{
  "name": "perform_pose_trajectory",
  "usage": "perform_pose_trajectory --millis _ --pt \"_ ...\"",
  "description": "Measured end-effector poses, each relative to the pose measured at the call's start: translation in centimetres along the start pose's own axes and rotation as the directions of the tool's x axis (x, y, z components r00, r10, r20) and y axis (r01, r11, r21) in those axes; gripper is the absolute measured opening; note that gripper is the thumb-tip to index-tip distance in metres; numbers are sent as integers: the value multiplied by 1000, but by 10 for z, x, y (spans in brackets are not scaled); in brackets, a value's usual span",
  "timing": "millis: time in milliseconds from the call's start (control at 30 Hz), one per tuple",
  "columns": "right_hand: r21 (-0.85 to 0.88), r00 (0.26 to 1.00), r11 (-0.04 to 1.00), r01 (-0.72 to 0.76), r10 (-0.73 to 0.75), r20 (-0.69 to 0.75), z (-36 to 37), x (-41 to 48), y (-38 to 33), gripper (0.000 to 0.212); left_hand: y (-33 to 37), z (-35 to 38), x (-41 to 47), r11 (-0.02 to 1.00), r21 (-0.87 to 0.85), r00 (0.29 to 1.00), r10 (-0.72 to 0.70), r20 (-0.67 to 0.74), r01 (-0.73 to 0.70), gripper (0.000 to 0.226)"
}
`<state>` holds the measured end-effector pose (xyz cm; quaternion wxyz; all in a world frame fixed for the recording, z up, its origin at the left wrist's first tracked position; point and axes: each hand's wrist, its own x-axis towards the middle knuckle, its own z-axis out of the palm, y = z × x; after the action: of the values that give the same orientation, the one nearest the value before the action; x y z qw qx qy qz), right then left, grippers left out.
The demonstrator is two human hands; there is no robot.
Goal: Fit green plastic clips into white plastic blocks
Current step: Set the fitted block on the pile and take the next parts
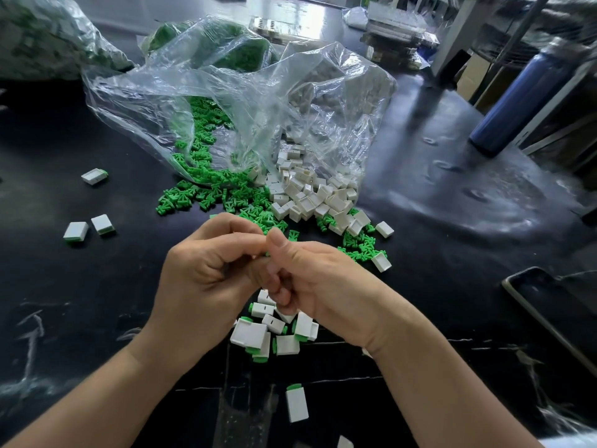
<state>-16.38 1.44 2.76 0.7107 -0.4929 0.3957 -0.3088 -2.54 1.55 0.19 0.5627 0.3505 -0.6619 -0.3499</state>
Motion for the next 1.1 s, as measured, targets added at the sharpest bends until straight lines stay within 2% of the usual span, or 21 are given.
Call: perform_pose_trajectory --millis 133,300,467,567,700,833,1000,1100 --pt "-121 998 991 -54 59 31 -1 2 3 51 2 0 1 999 -46 1000 12 21 -11 19" --pt "-100 999 995 -25 27 19 1 4 4 41 0 -3 1 998 -52 999 -15 36 17 10" --pt "-126 999 992 -10 15 36 -1 4 3 41 2 -3 1 985 -171 996 -7 93 23 22" --pt "-128 997 991 -30 39 69 -1 2 2 40 1 -5 1 993 -110 994 -20 104 32 25" --pt "-115 998 993 -35 40 41 -2 0 1 39 -2 -9 2 994 -97 993 -48 109 58 24" --pt "-121 999 992 -21 26 40 -3 -1 0 47 -3 -10 3 996 -78 993 -39 109 48 28" --pt "-104 999 995 -4 8 36 0 -3 -1 38 -3 -10 4 995 -79 994 -45 102 53 27" --pt "-117 1000 993 -9 12 24 2 -3 0 38 -5 -12 4 1000 -14 994 -18 112 19 28"
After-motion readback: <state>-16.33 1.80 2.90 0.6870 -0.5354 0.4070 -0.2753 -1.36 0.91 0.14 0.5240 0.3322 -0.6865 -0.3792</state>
